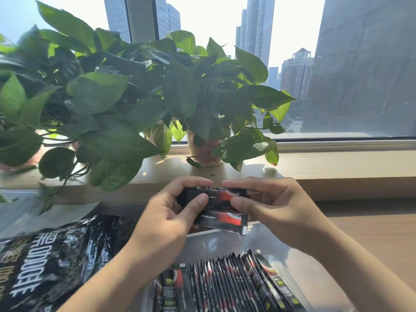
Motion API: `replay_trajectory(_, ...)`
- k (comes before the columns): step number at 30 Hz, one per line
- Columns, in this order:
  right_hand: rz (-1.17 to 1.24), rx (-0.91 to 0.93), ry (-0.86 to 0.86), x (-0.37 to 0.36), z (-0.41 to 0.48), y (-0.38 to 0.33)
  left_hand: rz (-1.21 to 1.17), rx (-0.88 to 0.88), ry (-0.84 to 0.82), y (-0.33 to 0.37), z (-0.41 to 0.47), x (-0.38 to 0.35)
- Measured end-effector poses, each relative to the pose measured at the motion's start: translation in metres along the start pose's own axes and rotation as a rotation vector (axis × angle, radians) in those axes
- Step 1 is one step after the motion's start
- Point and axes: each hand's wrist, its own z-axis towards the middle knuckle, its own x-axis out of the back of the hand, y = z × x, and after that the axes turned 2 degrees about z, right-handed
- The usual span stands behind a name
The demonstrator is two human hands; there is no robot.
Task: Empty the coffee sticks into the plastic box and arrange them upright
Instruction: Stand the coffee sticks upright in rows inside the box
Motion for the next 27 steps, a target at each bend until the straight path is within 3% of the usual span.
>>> replay_trajectory(7,-0.031,-0.013,0.147,-0.001,-0.001,-0.006,-0.036,-0.013,-0.001,-0.001,0.001,0.001)
replay_trajectory(13,0.008,0.026,0.320,0.010,0.004,-0.011,0.165,-0.082,0.410,-0.006,0.010,0.005)
replay_trajectory(16,0.057,0.005,0.230,0.012,0.002,-0.020,0.163,-0.082,0.529,-0.005,0.010,0.008)
replay_trajectory(20,-0.058,-0.027,0.115,0.003,-0.001,-0.017,0.138,-0.126,0.528,0.003,0.005,0.005)
replay_trajectory(27,-0.032,-0.038,0.158,0.002,0.001,-0.013,-0.078,-0.008,0.443,0.006,0.004,0.000)
